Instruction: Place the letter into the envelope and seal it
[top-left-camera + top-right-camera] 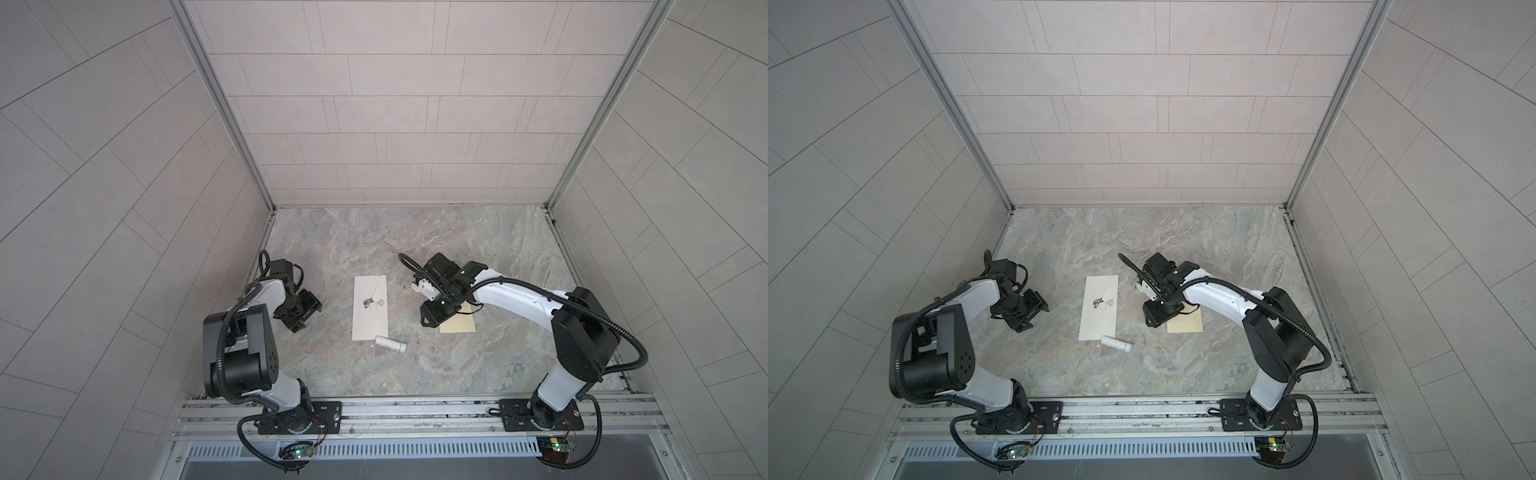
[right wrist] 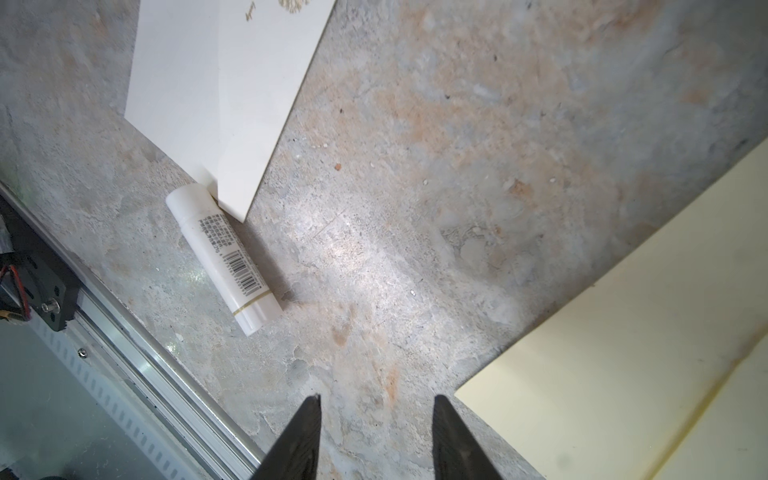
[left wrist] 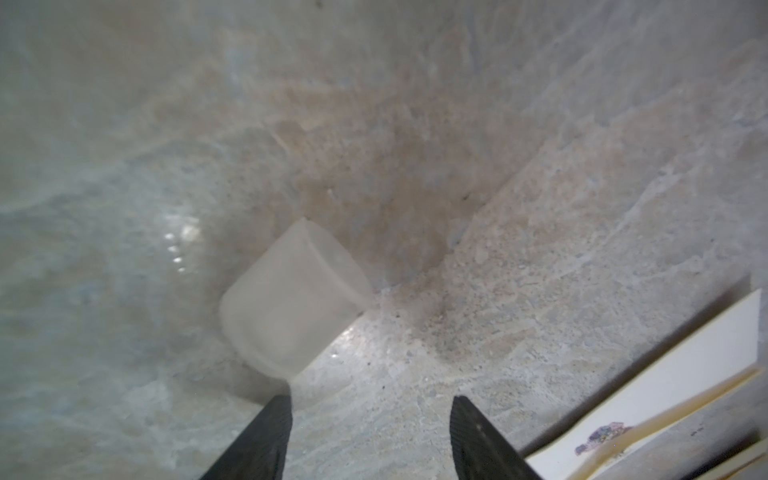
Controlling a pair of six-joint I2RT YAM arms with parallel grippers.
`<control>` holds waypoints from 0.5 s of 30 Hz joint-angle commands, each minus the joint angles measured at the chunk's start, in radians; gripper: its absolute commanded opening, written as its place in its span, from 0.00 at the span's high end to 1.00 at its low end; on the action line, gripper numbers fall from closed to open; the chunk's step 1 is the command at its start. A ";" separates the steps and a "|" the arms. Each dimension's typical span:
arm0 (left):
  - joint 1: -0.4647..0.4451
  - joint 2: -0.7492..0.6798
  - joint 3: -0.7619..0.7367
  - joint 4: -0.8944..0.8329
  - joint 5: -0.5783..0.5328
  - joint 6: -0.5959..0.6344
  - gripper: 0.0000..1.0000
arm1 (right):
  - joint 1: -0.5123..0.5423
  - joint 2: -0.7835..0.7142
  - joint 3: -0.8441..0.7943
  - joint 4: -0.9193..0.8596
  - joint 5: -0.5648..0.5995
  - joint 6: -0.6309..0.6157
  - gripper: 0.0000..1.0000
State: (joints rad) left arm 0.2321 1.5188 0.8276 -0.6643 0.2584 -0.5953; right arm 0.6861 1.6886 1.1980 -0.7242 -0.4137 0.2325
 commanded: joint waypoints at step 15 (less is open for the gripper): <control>0.064 0.224 0.375 -0.099 -0.129 0.155 0.32 | -0.009 -0.052 0.019 -0.051 0.037 -0.009 0.54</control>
State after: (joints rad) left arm 0.2970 1.7054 1.1702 -0.7368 0.1066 -0.4957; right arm 0.6815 1.6863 1.2079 -0.7364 -0.4046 0.2329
